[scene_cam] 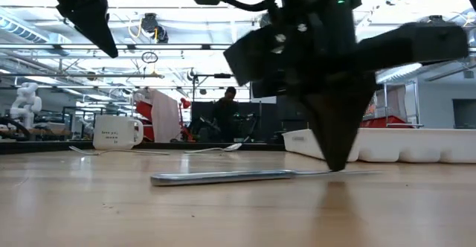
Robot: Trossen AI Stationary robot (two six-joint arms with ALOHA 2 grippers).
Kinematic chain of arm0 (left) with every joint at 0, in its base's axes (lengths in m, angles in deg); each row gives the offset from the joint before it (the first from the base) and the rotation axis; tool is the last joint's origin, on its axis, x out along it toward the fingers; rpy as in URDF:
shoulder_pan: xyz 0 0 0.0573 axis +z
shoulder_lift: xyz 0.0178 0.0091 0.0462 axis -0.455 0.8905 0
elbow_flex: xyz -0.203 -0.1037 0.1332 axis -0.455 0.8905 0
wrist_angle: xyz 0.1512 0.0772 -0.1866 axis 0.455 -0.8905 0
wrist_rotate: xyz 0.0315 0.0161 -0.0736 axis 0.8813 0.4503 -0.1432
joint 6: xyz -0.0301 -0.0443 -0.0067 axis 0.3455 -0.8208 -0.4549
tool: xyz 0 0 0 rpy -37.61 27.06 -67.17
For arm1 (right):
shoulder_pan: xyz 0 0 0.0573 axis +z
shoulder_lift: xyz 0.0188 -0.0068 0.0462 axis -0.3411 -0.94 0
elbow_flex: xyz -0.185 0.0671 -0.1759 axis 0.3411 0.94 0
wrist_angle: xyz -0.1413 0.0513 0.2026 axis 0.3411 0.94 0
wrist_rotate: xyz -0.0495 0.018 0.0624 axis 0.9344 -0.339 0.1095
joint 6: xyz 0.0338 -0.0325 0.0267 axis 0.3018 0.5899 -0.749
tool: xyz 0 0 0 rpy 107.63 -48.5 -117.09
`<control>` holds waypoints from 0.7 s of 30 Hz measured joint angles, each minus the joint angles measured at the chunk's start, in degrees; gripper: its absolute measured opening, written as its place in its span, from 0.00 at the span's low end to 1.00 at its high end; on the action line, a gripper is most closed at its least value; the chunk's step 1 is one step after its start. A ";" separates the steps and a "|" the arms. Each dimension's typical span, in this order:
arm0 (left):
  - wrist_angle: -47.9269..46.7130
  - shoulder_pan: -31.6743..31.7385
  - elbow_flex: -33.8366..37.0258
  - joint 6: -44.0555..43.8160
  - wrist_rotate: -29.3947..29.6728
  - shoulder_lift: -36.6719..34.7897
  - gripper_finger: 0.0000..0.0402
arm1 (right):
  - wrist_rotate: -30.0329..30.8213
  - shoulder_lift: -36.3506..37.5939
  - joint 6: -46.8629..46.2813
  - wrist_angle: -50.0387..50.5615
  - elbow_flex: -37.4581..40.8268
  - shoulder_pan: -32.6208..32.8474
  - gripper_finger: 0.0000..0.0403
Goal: Sort silverware
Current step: Put the silver table knife into the silverware tray
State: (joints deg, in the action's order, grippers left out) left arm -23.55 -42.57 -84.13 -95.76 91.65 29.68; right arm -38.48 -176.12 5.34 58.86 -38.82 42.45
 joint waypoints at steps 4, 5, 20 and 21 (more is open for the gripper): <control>-0.24 0.00 0.00 -0.05 0.00 0.00 0.40 | -1.48 2.74 -0.90 -0.41 0.02 0.87 0.00; -0.26 0.00 0.00 -0.05 0.00 0.00 0.40 | -1.66 3.96 -0.98 -0.49 0.00 0.95 0.00; -0.25 0.00 0.00 -0.03 1.07 0.00 0.40 | -5.55 5.60 4.04 -22.27 -0.20 -1.57 0.38; -0.24 0.00 -0.01 -0.05 1.07 0.00 0.40 | -5.50 4.98 4.52 -23.58 -0.20 -1.57 0.41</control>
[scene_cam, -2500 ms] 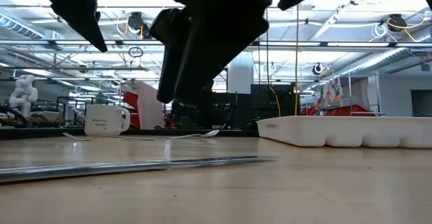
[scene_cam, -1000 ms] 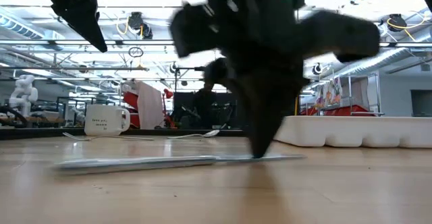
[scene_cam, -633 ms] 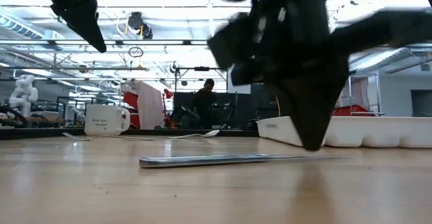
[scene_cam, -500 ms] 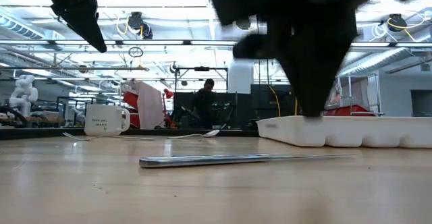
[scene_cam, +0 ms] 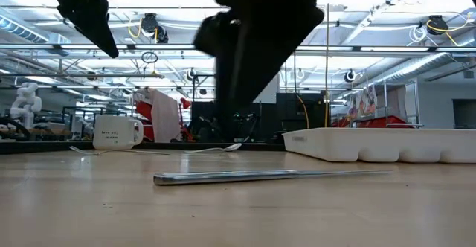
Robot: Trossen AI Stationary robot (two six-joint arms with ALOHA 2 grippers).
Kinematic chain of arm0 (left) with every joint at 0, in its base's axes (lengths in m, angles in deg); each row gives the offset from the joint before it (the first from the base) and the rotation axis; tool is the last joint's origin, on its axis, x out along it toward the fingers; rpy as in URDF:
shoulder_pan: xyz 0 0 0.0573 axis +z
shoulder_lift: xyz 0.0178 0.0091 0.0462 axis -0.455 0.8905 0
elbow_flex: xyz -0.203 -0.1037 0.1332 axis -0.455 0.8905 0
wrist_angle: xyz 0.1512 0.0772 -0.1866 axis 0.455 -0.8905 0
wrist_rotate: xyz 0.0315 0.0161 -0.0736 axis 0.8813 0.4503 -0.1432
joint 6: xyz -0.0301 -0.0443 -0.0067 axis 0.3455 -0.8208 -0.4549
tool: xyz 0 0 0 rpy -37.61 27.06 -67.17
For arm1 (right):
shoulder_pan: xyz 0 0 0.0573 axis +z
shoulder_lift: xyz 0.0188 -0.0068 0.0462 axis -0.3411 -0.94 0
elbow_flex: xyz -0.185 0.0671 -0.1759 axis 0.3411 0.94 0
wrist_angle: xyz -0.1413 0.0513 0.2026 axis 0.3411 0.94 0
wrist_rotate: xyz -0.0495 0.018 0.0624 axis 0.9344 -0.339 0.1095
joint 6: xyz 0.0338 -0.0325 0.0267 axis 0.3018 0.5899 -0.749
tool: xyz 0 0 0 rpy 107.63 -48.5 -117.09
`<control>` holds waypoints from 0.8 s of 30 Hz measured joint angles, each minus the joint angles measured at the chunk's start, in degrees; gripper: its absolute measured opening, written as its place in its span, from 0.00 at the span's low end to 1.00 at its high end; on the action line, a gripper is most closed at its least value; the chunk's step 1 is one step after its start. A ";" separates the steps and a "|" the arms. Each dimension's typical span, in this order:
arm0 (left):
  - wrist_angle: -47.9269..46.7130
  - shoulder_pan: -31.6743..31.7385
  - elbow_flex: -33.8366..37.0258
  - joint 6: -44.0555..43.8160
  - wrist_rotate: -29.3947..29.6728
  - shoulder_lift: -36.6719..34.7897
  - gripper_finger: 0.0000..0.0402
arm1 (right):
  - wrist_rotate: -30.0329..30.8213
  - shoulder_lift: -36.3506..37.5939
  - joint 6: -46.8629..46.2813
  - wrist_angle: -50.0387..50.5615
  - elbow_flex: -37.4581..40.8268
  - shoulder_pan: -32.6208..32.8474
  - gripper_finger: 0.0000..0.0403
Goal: Sort silverware
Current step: Put the silver table knife into the silverware tray
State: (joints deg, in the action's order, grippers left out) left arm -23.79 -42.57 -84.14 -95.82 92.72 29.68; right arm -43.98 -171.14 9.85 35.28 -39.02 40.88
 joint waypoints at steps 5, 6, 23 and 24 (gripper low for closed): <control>0.00 0.00 0.01 -0.04 0.04 0.00 0.40 | 0.22 -2.54 -0.06 -1.83 0.00 -0.30 0.51; 0.02 0.00 0.01 -0.04 0.08 0.00 0.40 | 0.85 -2.89 -0.02 -1.78 0.00 -0.32 0.52; 0.02 0.00 0.00 -1.53 0.22 0.00 0.40 | 1.01 -9.87 -0.16 6.71 -0.73 -1.09 0.30; 0.02 0.00 0.00 -1.53 0.22 0.00 0.40 | 1.07 -10.15 0.33 6.60 -0.74 -1.03 0.24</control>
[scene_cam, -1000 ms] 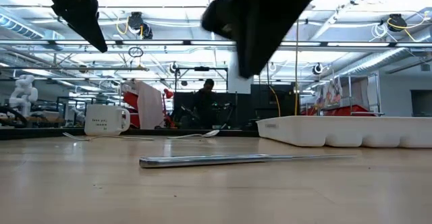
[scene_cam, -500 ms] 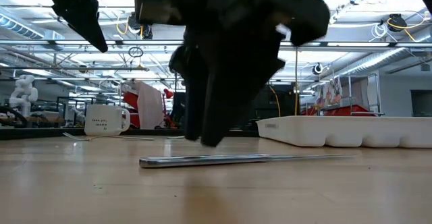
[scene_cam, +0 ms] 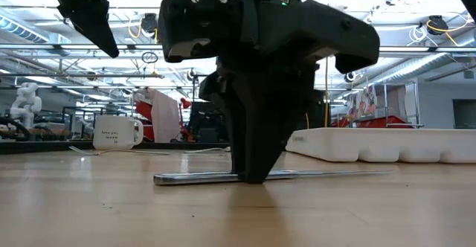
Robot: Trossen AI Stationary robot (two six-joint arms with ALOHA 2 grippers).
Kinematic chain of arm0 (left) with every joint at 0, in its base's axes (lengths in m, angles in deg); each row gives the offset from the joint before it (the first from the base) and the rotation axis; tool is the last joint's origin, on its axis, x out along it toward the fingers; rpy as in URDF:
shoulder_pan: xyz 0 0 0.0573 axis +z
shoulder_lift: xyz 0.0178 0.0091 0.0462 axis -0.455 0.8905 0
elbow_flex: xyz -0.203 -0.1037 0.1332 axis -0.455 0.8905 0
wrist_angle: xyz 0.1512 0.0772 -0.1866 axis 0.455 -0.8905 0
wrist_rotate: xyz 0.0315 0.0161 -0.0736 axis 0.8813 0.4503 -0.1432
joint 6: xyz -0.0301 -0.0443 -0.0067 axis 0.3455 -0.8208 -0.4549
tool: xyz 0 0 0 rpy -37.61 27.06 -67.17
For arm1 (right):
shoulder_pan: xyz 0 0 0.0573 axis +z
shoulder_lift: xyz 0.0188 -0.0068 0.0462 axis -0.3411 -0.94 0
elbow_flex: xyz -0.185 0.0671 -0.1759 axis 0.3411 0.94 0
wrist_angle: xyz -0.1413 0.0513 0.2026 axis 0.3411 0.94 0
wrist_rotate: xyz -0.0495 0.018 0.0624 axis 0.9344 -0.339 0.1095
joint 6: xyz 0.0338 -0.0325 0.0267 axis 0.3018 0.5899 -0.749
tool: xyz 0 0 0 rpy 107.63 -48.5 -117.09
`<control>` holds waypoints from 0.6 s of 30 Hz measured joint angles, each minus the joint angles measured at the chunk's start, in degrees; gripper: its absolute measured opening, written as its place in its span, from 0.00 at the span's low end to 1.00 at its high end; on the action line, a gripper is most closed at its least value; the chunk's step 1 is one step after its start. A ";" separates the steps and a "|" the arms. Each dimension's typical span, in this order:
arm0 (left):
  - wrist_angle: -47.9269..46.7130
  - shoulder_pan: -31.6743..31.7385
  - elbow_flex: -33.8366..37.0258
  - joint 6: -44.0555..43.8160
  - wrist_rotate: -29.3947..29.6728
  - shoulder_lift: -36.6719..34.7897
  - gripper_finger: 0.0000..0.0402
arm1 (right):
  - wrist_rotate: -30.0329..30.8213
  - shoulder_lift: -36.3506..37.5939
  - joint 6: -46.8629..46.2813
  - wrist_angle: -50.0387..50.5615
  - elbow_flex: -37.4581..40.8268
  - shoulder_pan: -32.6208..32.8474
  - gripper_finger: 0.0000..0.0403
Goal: Sort silverware
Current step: Put the silver table knife into the silverware tray
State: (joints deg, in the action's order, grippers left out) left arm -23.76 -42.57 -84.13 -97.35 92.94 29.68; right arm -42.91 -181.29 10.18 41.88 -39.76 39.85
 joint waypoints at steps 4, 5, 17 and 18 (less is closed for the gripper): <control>0.02 0.00 0.00 -0.02 0.00 0.00 0.40 | 0.00 -0.24 0.34 -0.89 0.02 0.04 0.04; 0.00 0.00 0.00 0.00 0.00 0.00 0.40 | 0.02 -0.24 0.34 -1.07 0.02 0.06 0.04; 0.00 0.00 -0.01 0.04 0.43 0.00 0.40 | -0.48 -0.20 -3.08 3.50 -7.41 0.38 0.00; -0.02 0.00 0.00 0.04 0.52 0.00 0.40 | -0.20 -0.22 -3.27 4.05 -8.24 0.39 0.00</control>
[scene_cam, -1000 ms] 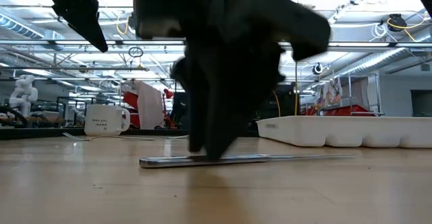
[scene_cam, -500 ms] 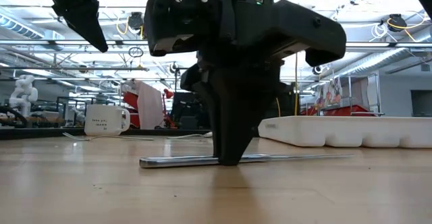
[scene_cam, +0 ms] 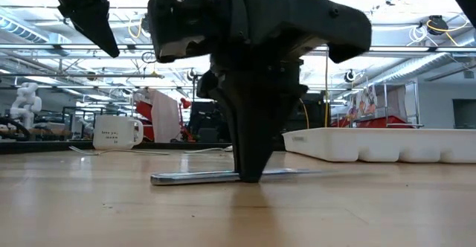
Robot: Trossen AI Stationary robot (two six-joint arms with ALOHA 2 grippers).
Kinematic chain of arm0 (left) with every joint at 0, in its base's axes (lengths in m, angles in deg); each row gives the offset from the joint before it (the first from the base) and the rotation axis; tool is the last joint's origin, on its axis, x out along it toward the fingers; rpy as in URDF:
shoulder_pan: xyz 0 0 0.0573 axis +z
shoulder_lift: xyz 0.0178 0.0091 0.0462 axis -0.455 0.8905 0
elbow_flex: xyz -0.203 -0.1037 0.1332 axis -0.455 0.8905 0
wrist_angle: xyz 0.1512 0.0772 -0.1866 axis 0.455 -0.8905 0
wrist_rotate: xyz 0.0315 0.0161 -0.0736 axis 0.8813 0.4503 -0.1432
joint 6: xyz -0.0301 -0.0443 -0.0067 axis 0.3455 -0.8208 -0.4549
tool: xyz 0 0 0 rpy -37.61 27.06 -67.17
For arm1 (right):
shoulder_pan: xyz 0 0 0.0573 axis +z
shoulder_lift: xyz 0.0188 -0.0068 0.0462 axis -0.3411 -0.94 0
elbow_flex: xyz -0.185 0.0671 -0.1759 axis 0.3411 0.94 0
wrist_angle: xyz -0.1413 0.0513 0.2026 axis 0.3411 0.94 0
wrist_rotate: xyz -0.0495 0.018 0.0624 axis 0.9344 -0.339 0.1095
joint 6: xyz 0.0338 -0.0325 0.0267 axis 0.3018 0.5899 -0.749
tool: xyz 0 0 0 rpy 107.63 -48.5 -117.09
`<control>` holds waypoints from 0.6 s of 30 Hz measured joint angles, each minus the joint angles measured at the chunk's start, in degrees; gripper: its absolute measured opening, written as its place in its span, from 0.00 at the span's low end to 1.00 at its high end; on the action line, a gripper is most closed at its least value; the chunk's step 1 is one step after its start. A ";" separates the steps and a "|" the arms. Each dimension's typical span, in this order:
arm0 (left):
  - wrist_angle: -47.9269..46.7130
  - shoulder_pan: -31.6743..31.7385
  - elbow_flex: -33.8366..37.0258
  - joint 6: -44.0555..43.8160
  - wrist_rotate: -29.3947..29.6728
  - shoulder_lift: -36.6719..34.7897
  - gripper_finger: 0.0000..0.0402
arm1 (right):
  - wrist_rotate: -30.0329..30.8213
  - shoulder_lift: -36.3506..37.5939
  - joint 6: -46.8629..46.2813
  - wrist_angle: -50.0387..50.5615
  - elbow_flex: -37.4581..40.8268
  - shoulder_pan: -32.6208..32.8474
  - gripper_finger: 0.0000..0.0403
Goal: Sort silverware
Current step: Put the silver table knife into the silverware tray
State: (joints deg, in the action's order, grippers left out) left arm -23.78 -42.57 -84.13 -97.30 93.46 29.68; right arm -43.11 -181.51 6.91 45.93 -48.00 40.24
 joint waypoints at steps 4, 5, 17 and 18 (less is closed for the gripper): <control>0.02 0.00 0.00 -0.02 0.17 -0.01 0.40 | 0.20 0.02 -1.22 2.93 -3.31 0.02 0.00; 0.00 0.00 0.00 -0.03 0.17 -0.01 0.40 | 0.19 0.18 -1.56 4.44 -4.12 0.07 0.00; 0.00 0.00 0.00 -0.07 0.16 -0.02 0.40 | 5.16 1.20 4.69 21.62 -11.32 0.50 0.00; 0.00 0.00 0.00 -0.04 0.16 -0.02 0.40 | 6.33 1.97 6.08 23.20 -11.32 0.48 0.00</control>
State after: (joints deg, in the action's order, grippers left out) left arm -23.79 -42.57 -84.13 -97.35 93.62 29.66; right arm -36.78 -179.54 12.99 69.13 -59.32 40.72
